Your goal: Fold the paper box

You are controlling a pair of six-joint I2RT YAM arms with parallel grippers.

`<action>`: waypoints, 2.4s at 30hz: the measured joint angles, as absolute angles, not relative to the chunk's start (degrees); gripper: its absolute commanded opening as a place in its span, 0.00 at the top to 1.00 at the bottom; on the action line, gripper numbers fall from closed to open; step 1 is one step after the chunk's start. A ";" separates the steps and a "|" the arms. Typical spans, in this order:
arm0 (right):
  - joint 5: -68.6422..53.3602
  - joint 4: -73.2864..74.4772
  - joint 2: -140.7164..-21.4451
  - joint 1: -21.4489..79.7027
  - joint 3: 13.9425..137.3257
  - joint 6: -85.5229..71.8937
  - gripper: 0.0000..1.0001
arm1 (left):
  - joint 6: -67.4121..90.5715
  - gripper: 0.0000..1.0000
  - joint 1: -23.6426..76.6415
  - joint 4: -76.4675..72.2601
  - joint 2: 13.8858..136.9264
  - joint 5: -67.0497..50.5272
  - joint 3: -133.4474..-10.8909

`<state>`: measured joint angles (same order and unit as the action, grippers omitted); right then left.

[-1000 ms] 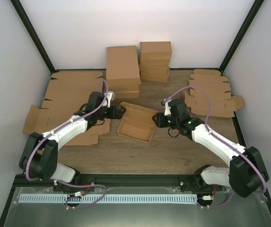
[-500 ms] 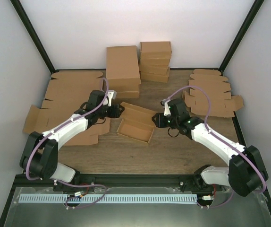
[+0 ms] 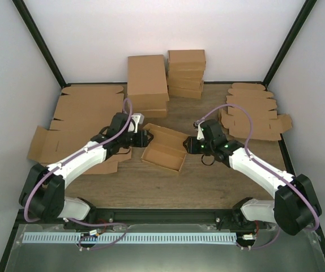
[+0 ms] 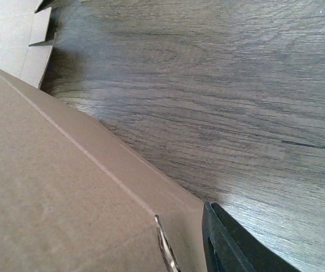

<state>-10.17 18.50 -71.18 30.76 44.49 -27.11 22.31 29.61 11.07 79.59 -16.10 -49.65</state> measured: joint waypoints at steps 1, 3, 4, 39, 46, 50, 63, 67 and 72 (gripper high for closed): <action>-10.04 18.50 -71.18 30.94 44.49 -27.33 0.61 | 22.83 0.48 30.09 11.33 79.37 -15.73 -49.47; -9.74 18.50 -71.18 31.29 44.49 -27.94 0.61 | 24.05 0.47 30.87 11.55 78.72 -15.18 -48.86; -9.67 18.50 -71.18 31.51 44.49 -28.10 0.61 | 24.69 0.47 31.20 11.73 78.26 -15.00 -48.47; -2.17 31.00 -71.33 36.71 50.94 -42.70 0.62 | 34.39 0.75 36.75 14.46 76.71 -9.91 -47.03; 1.28 34.46 -71.16 36.75 50.94 -42.48 0.61 | 34.35 0.76 36.80 15.81 76.71 -7.25 -47.03; 1.96 35.51 -70.04 36.75 50.94 -42.02 0.67 | 34.28 0.78 36.80 16.12 76.71 -6.57 -47.03; 2.66 37.74 -67.88 36.97 50.94 -39.90 0.58 | 33.30 0.86 36.80 16.40 76.71 -6.52 -47.07; 2.94 38.15 -67.85 36.97 50.76 -38.06 0.66 | 32.67 0.87 36.80 16.88 76.75 -6.48 -47.29; 2.33 38.00 -67.44 36.97 49.63 -36.82 0.72 | 32.38 0.87 36.82 17.28 76.79 -6.50 -47.46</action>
<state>2.33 38.00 -67.44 36.97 49.63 -36.82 32.38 36.82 17.28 76.79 -6.50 -47.46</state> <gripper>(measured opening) 0.309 0.130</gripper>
